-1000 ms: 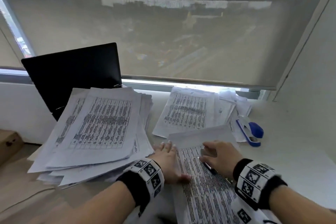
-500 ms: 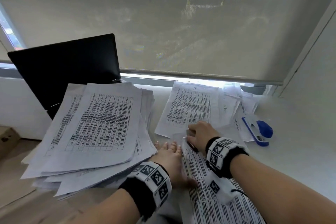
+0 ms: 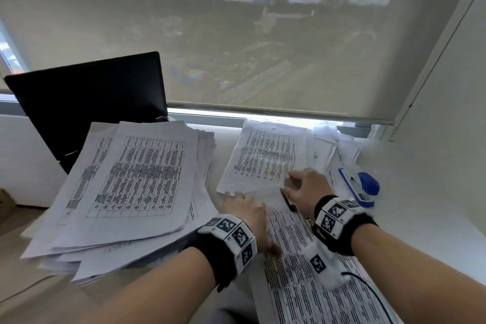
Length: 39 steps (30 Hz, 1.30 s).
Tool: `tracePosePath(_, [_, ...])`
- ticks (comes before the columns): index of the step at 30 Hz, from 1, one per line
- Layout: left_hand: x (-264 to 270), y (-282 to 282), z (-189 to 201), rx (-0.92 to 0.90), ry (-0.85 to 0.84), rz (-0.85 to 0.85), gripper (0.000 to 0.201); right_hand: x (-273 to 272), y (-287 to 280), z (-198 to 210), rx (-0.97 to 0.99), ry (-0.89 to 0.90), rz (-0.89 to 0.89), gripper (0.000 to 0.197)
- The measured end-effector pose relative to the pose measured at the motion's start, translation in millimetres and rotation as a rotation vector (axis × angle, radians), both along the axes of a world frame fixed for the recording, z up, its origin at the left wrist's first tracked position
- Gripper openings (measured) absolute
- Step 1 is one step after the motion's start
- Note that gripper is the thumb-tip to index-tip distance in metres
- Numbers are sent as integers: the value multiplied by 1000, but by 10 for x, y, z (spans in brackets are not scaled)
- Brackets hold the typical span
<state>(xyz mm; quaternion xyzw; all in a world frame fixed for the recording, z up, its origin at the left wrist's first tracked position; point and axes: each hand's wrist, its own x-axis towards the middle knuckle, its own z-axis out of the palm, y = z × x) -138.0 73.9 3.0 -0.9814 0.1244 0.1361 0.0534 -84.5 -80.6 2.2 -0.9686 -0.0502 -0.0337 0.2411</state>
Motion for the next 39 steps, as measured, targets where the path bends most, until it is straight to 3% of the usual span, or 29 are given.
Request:
tracePosePath(3, [88,-79,-15,-43,100,-29,107,-84,-243,-29,-116,27,48,32])
tracePosePath(7, [181,-151,14,15,229,-126,103,-121,-338,-101,-159,56,115,31])
tracePosePath(11, [200,-203,28,63,234,-133,102,-21,-260,-156,-206,63,111,18])
tracePosePath(14, [194,-213,31,71,247,-128,102,72,-183,-139,-224,59,87,25])
tracePosePath(19, [181,-248,88,86,254,-120,99,243,-50,-143,-121,58,8,19])
tracePosePath(23, [198,-309,88,109,258,-134,91,337,-86,-104,4,17,-113,29])
tracePosePath(25, [222,-306,56,59,219,-147,82,274,-191,-82,10,-8,-104,19])
tracePosePath(30, [241,-321,118,62,263,-155,111,-9,-573,-71,-68,17,-70,33])
tracePosePath(39, [231,-419,165,156,292,-182,109,-10,-640,-111,-229,71,-18,23])
